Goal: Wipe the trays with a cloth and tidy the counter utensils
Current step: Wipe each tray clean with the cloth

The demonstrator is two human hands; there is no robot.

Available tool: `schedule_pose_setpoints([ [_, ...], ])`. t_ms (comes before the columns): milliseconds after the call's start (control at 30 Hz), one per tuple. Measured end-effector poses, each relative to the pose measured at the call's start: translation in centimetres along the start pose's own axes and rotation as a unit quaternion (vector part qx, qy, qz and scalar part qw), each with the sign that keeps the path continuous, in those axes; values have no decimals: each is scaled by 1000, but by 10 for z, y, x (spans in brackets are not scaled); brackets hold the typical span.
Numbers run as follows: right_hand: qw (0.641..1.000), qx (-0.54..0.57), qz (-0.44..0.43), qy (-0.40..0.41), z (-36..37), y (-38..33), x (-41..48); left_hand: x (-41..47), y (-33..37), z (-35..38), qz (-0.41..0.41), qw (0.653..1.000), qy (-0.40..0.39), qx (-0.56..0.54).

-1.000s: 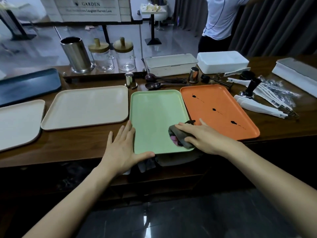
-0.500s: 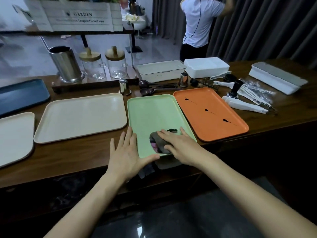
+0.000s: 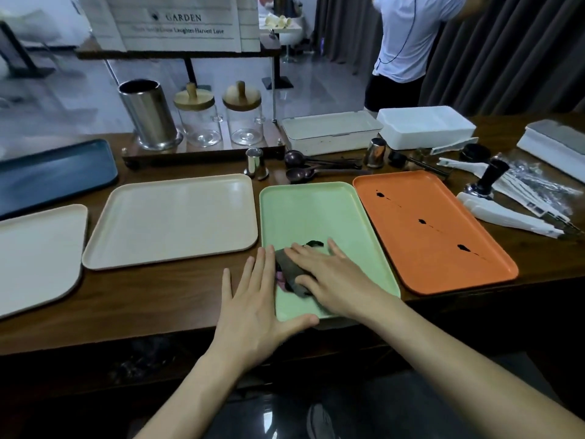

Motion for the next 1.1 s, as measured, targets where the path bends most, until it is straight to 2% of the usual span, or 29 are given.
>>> schedule_pose_setpoints([
  [233, 997, -35, 61, 33, -13, 32, 128, -2, 5, -4, -24, 999, -18, 29],
  [300, 995, -33, 78, 52, -12, 34, 148, 0, 3, -2, -32, 999, -30, 25],
  [400, 993, -26, 83, 74, -9, 40, 158, 4, 3, -3, -14, 999, 0, 35],
  [600, 993, -25, 97, 65, -18, 112, 133, 5, -5, 7, 8, 998, 6, 65],
  [767, 988, -93, 115, 31, -23, 157, 107, 4, -1, 1, -36, 999, -15, 27],
  [933, 988, -75, 130, 18, -27, 141, 69, 2, 3, -2, -43, 999, -3, 31],
  [1100, 990, -42, 134, -3, -35, 97, -8, 3, 1, -1, -36, 999, -7, 41],
])
Point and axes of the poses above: each hand's wrist, its own x-axis towards the middle knuckle, its own z-axis out of the palm, y = z × x, the point moved 3 cm from there along x, towards the middle knuckle, and after that the axes turned 15 degrees about -x, right-handed, at the moved point
